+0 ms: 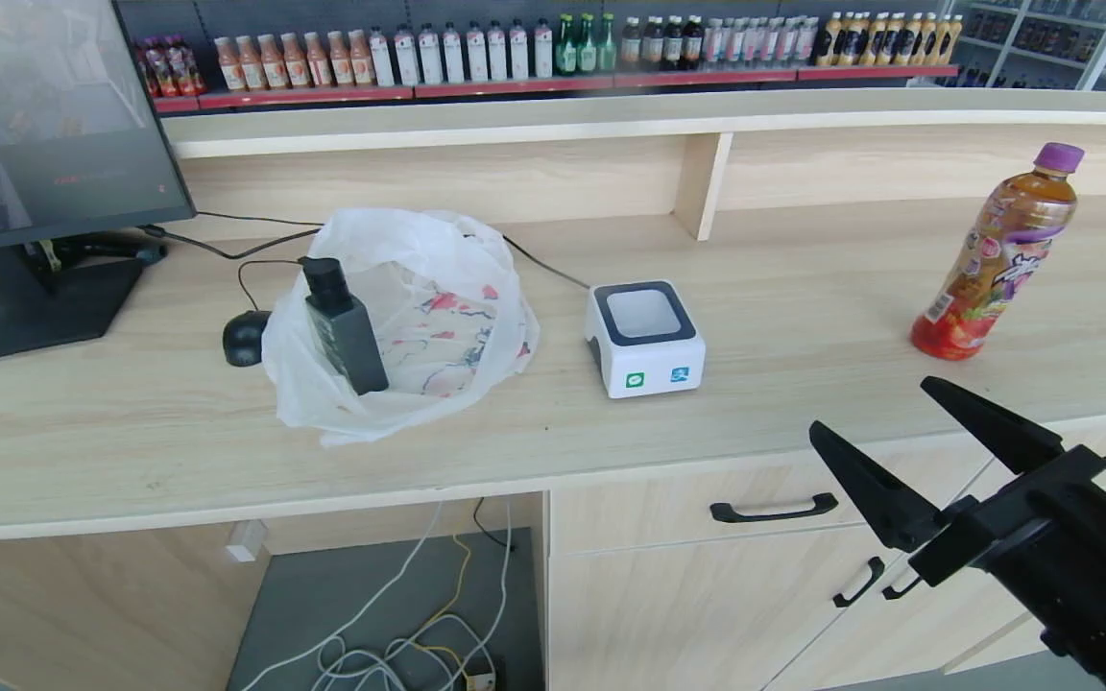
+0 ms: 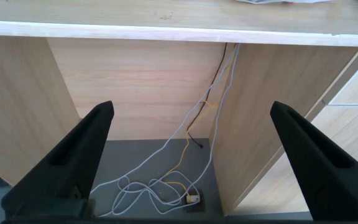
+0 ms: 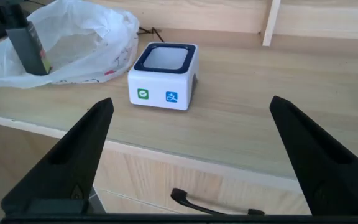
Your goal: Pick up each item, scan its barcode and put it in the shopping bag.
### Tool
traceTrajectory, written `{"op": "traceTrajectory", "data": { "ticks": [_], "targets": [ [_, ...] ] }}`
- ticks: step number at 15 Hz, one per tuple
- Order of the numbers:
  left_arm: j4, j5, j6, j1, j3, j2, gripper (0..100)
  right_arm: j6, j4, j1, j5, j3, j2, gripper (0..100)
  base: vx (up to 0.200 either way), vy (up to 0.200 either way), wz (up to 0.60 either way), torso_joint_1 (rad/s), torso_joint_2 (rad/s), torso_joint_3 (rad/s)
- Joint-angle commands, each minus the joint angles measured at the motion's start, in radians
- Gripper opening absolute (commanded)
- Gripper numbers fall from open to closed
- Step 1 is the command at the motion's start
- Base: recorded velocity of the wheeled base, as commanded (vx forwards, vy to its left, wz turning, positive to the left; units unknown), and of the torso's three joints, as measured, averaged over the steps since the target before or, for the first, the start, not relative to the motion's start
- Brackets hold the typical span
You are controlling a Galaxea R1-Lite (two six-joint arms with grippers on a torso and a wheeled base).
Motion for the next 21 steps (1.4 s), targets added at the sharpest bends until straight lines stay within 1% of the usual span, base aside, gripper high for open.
{"op": "traceTrajectory", "data": {
  "ticks": [1, 5, 7, 8, 10, 12, 13, 14, 16, 17, 19, 21],
  "targets": [
    [-0.002, 0.0, -0.001, -0.001, 0.0, 0.0, 100, 0.0, -0.001, 0.0, 0.0, -0.003, -0.005, 100, 0.0, -0.2, 0.0, 0.002, 0.02, 0.002],
    [0.0, 0.0, -0.001, -0.001, 0.0, 0.0, 100, 0.0, -0.001, -0.001, -0.003, -0.009, -0.002, 100, 0.0, -0.2, 0.0, 0.001, 0.0, 0.004],
    [0.0, 0.0, -0.001, -0.001, 0.0, 0.0, 100, 0.0, -0.001, -0.001, -0.037, -0.012, 0.01, 100, 0.0, -0.2, 0.0, 0.005, 0.0, 0.0],
    [-0.002, 0.0, -0.001, -0.001, 0.0, 0.0, 100, 0.0, -0.001, -0.007, -0.043, -0.02, 0.016, 100, 0.0, 0.0, 0.0, 0.0, 0.0, 0.0],
    [-0.002, 0.0, 0.001, -0.001, 0.0, 0.0, 100, 0.0, -0.001, -0.07, -0.041, -0.059, 0.042, 100, 0.0, 0.0, 0.0, 0.0, 0.0, 0.0],
    [0.0, 0.0, 0.007, -0.001, 0.0, 0.0, 100, 0.0, -0.001, -0.102, -0.034, -0.11, 0.096, 100, 0.0, 0.0, 0.0, 0.0, 0.0, 0.0],
    [0.0, 0.0, 0.006, -0.001, 0.0, 0.0, 100, 0.002, -0.001, -0.132, -0.018, -0.139, 0.12, 100, 0.0, 0.0, 0.0, 0.0, 0.0, 0.0],
    [0.0, 0.0, 0.007, -0.001, 0.0, 0.0, 100, 0.002, -0.001, -0.196, 0.049, -0.182, 0.156, 100, 0.0, 0.0, 0.0, 0.0, 0.0, 0.0],
    [0.0, 0.0, 0.006, -0.001, 0.0, 0.0, 100, 0.002, -0.001, -0.313, 0.161, -0.21, 0.206, 100, 0.0, 0.0, 0.0, 0.0, 0.0, 0.0],
    [0.0, 0.0, 0.006, -0.001, 0.0, 0.0, 100, 0.002, -0.001, -0.353, 0.203, -0.234, 0.225, 100, 0.0, 0.0, 0.0, 0.0, 0.0, 0.0],
    [0.0, 0.0, 0.006, -0.001, 0.0, 0.0, 100, 0.022, -0.001, -0.377, 0.223, -0.287, 0.255, 100, 0.0, 0.0, 0.0, 0.0, 0.0, 0.0],
    [0.0, 0.0, 0.006, -0.001, 0.0, 0.0, 100, 0.028, -0.001, -0.38, 0.247, -0.287, 0.263, 100, 0.0, 0.0, 0.0, 0.0, 0.0, 0.0]
  ]
}}
